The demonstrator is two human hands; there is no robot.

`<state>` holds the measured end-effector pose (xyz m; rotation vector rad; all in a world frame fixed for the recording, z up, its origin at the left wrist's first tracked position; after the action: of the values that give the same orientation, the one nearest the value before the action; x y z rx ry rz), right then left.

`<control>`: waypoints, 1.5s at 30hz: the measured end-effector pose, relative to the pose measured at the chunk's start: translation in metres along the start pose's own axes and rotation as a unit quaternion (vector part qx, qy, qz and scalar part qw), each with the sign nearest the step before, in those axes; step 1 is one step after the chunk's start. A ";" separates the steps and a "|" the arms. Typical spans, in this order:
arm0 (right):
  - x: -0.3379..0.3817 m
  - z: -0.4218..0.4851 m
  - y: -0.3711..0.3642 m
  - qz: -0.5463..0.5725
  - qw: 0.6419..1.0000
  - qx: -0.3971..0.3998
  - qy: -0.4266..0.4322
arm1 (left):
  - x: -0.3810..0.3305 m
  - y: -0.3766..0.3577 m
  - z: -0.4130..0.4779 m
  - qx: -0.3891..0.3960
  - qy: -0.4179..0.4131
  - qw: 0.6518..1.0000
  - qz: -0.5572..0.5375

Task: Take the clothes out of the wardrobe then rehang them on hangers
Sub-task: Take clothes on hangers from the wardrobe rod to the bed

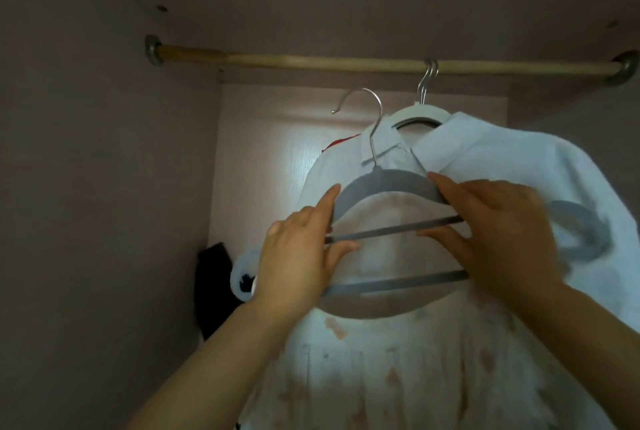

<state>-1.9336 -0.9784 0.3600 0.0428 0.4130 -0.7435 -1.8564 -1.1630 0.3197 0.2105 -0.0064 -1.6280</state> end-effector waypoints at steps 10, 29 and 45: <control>0.048 -0.047 0.076 0.038 0.999 0.030 -0.022 | -0.030 0.066 -0.077 -0.034 -0.026 0.999 0.016; 0.148 -0.099 0.443 -0.199 0.955 0.166 -0.148 | -0.216 0.223 -0.211 0.022 -0.119 0.956 -0.268; 0.248 -0.049 0.842 -0.458 0.832 0.220 -0.222 | -0.492 0.435 -0.300 0.081 -0.184 0.827 -0.525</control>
<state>-1.2276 -0.5079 0.1310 0.1050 -0.2400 -1.7529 -1.3577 -0.6692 0.1474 0.0013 -0.3894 -2.7626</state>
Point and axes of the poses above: each hand's wrist, its own z-axis towards the middle knuckle, its own y-axis out of the back of the hand, x = y × z, the point moved 6 cm from there along z, towards the middle knuckle, and after that the axes turned 14 degrees about -x, right-handed, at the moved point
